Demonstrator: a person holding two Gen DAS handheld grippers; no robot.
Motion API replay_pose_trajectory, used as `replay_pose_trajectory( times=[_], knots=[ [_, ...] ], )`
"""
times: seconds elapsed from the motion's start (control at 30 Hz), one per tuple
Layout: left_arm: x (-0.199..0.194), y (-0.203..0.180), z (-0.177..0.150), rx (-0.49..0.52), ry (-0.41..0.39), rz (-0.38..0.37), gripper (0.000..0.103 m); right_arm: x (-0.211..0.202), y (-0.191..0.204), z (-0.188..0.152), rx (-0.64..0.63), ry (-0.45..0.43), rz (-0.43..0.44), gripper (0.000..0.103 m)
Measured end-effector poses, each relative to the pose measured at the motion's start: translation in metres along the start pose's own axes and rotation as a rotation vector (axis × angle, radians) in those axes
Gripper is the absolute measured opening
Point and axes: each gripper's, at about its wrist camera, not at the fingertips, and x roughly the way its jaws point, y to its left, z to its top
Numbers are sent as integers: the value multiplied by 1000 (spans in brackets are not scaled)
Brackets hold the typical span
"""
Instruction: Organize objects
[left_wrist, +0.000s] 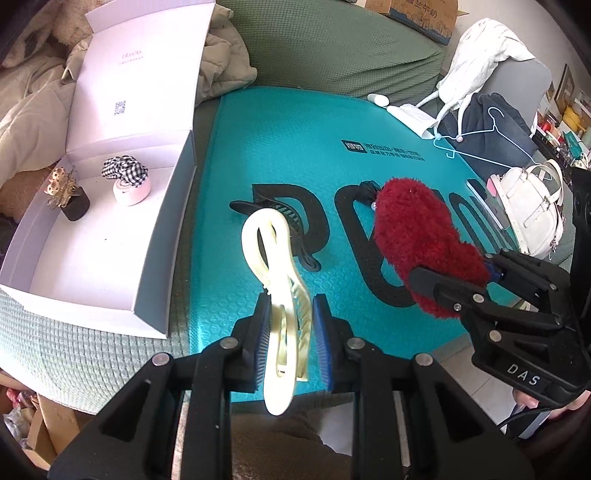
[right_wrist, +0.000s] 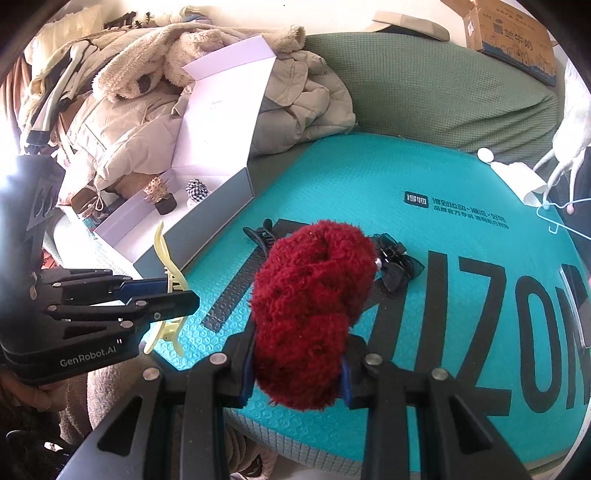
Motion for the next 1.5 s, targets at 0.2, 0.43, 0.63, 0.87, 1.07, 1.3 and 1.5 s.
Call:
replay_pose_trajectory(
  times=[0.2, 0.43, 0.63, 0.87, 1.07, 1.3, 1.5],
  knots=[
    [-27, 12, -6, -21, -32, 27, 21, -7, 26, 10, -60, -16, 38, 34],
    [-59, 29, -13, -42, -68, 55, 21, -12, 62, 19, -145, -29, 91, 34],
    [-79, 54, -22, -81, -85, 92, 21, -11, 95, 24, -217, -25, 147, 34],
    [-97, 88, -33, -123, -93, 141, 21, -1, 130, 28, -276, -4, 225, 34],
    [-103, 115, -36, -153, -89, 168, 21, 9, 155, 34, -322, 7, 265, 34],
    [-101, 137, -31, -166, -90, 184, 21, 23, 171, 43, -367, 20, 277, 34],
    [-94, 149, -17, -172, -86, 177, 21, 37, 174, 57, -377, 22, 281, 34]
  ],
)
